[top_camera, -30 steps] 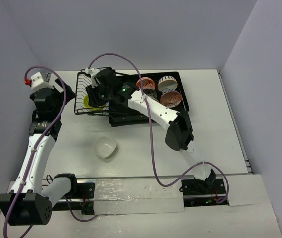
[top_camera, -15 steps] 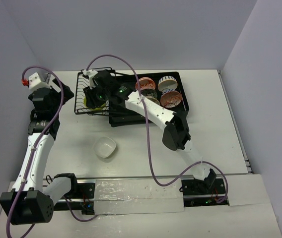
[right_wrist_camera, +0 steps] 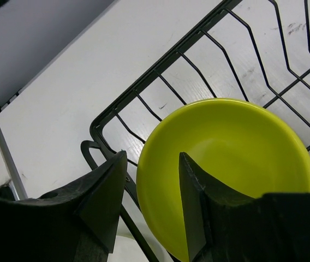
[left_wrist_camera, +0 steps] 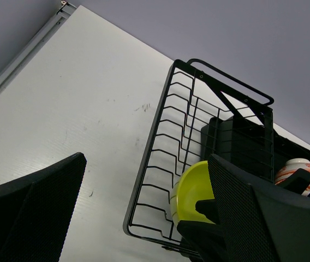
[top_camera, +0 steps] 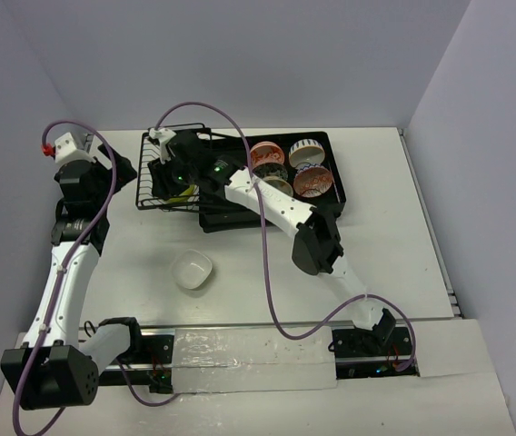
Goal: Load the bowls into the dish rack
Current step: Pick up the bowl from the dish rack.
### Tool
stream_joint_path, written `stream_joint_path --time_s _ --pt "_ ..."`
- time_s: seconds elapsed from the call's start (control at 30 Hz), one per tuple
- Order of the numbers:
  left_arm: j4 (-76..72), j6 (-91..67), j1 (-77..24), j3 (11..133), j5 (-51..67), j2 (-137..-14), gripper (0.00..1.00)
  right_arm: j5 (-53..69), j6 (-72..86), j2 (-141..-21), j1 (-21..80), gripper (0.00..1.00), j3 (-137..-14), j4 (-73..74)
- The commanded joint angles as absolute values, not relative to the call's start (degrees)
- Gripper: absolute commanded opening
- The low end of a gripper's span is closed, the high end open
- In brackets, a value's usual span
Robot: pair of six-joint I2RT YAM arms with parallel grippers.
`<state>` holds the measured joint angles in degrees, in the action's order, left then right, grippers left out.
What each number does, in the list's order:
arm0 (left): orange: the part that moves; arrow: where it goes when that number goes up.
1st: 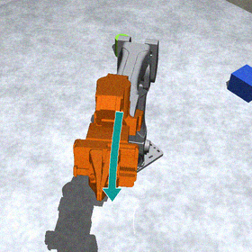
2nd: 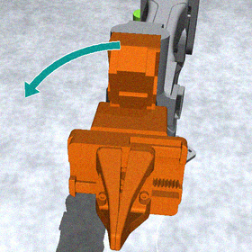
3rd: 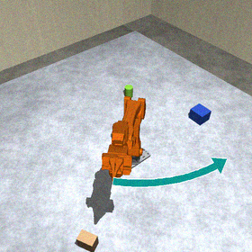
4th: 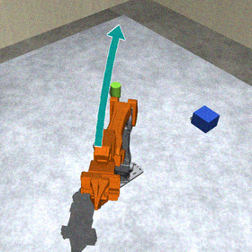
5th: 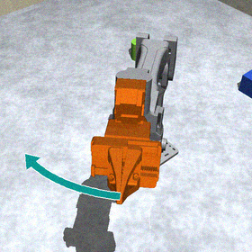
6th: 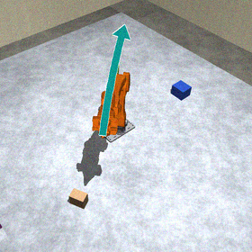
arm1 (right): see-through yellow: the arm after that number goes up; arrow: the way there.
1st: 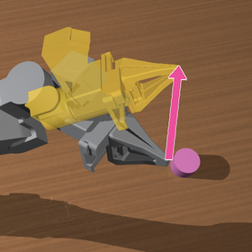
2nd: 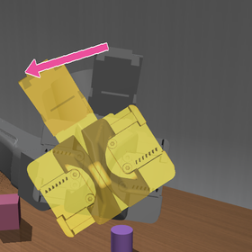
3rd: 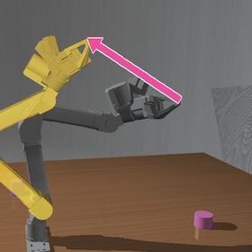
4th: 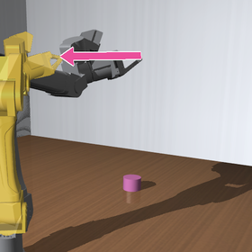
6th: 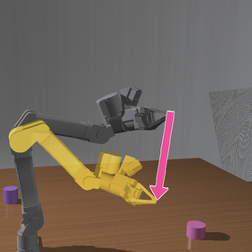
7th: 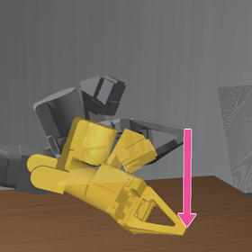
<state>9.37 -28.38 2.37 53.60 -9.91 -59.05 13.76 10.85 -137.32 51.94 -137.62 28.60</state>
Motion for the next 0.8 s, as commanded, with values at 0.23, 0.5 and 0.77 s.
stream_joint_path --time_s 0.23,0.5,0.77 --pt "8.5 -29.5 3.3 54.6 -7.6 -59.0 0.99 14.8 8.4 -138.4 53.3 0.51 -139.5 31.6" --pt "8.7 -29.4 3.3 54.8 -7.1 -59.3 0.99 12.7 6.5 -137.6 53.0 0.51 -135.3 34.5" --pt "8.7 -29.7 3.5 54.8 -6.5 -59.5 0.99 14.5 4.9 -138.2 52.9 0.49 -135.3 36.9"
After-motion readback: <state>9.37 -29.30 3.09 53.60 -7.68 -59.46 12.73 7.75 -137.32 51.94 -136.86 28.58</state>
